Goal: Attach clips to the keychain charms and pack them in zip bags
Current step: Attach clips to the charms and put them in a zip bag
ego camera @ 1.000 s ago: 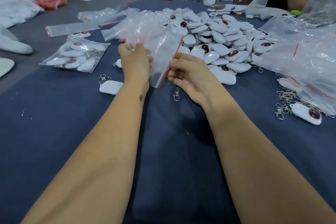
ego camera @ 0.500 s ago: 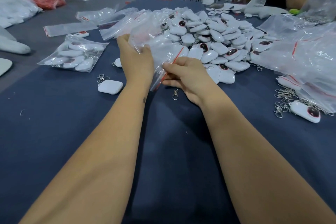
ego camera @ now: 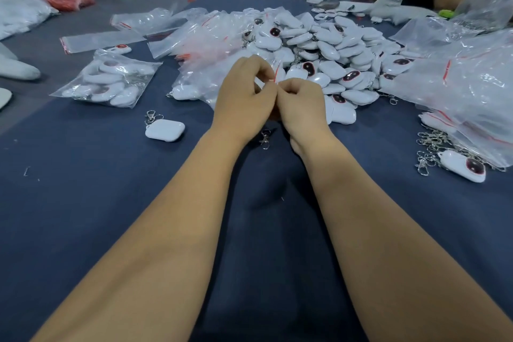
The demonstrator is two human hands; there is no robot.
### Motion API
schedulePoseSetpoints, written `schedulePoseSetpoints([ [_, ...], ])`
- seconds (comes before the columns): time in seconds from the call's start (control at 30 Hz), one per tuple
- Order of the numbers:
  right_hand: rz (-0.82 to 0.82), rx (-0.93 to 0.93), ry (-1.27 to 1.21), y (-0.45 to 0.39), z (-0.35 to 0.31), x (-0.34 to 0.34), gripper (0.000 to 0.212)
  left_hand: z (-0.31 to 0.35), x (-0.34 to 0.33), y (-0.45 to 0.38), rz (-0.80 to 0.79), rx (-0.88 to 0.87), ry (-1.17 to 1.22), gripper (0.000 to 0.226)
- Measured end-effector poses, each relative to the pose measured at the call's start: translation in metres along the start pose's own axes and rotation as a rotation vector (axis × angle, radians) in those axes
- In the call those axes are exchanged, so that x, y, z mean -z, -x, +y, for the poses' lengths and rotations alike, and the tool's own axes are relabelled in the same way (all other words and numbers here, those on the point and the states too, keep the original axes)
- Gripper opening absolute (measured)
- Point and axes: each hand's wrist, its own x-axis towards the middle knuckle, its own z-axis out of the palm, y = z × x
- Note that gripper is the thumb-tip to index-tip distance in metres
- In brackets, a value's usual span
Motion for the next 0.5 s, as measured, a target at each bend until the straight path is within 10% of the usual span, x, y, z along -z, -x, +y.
schedulePoseSetpoints([
  [0.3, -0.007, -0.032, -0.165, -0.001, -0.003, 0.004, 0.027, -0.009, 0.011, -0.006, -0.134, 0.150, 0.196, 0.011],
  [0.5, 0.075, 0.074, 0.224, -0.004, -0.003, 0.005, 0.025, -0.013, 0.015, -0.016, 0.288, 0.210, 0.147, 0.019],
])
